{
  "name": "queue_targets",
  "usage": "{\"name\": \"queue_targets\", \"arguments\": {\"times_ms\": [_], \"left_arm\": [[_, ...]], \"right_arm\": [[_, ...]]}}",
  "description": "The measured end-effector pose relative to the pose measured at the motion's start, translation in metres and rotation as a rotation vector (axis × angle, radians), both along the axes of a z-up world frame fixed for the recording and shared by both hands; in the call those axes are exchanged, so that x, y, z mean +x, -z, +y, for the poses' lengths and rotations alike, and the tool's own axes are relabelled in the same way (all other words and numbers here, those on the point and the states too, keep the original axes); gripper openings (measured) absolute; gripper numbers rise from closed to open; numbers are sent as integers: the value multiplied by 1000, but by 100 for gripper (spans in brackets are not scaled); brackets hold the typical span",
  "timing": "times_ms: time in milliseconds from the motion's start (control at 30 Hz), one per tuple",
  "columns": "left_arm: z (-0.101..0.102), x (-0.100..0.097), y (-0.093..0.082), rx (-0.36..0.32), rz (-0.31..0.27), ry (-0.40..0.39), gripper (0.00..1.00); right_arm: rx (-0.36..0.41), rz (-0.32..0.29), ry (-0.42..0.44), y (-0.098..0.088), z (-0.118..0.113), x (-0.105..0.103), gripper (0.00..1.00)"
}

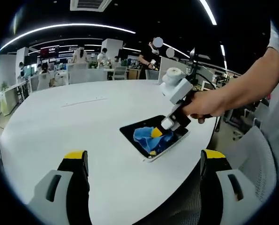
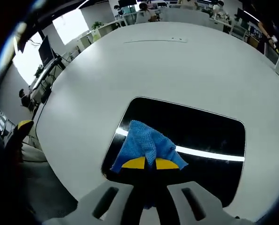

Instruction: Wipe the mirror surface with the cleaning cloth until all visible marks leave the cleaned area.

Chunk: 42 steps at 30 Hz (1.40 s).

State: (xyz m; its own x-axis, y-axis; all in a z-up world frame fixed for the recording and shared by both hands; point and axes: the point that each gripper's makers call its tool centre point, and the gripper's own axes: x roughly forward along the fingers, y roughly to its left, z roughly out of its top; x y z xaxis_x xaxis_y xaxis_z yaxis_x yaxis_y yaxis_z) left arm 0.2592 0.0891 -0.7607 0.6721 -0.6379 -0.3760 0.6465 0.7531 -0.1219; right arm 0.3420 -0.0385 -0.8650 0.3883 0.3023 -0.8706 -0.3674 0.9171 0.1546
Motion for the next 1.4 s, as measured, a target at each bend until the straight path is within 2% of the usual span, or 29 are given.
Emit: {"name": "queue_targets", "arguments": {"times_ms": [233,300,367,500,533,600,667,767,833,1067,1233,1267,1333,1367,1400], "left_arm": [[-8,-3,-2,2,-21,26,99],[-7,0,0,-23,24,0,99],[-5,5,2,-1,35,-19,99],[-7,4,8,-10,72,-16,99],[-8,0,14,11,82,-4,99],[-5,-1,23,87,59,22,99],[-7,-3,23,69,97,24,99],[-3,2,11,56,20,10,99],[-2,3,8,72,-5,11,99],[0,2,6,50,22,6,99],[1,2,7,59,19,7,99],[2,2,8,76,10,11,99],[8,2,15,173,-12,26,98],[8,-2,20,196,16,35,98],[6,-2,19,178,18,36,98]], "right_arm": [[14,7,-2,0,2,-13,0],[13,8,-7,0,3,-15,0],[16,12,-11,0,3,-18,0],[18,16,-15,0,4,-24,0],[19,17,-15,0,5,-26,0],[18,17,-15,0,5,-29,0],[17,18,-16,0,5,-32,0],[22,15,-13,0,6,-34,0],[23,13,-11,0,6,-35,0],[29,18,-15,0,7,-42,0],[26,18,-21,0,7,-43,0],[26,19,-23,-1,7,-43,0],[26,22,-25,-1,7,-44,0],[26,21,-27,0,7,-44,0],[25,20,-29,0,7,-45,0]]}}
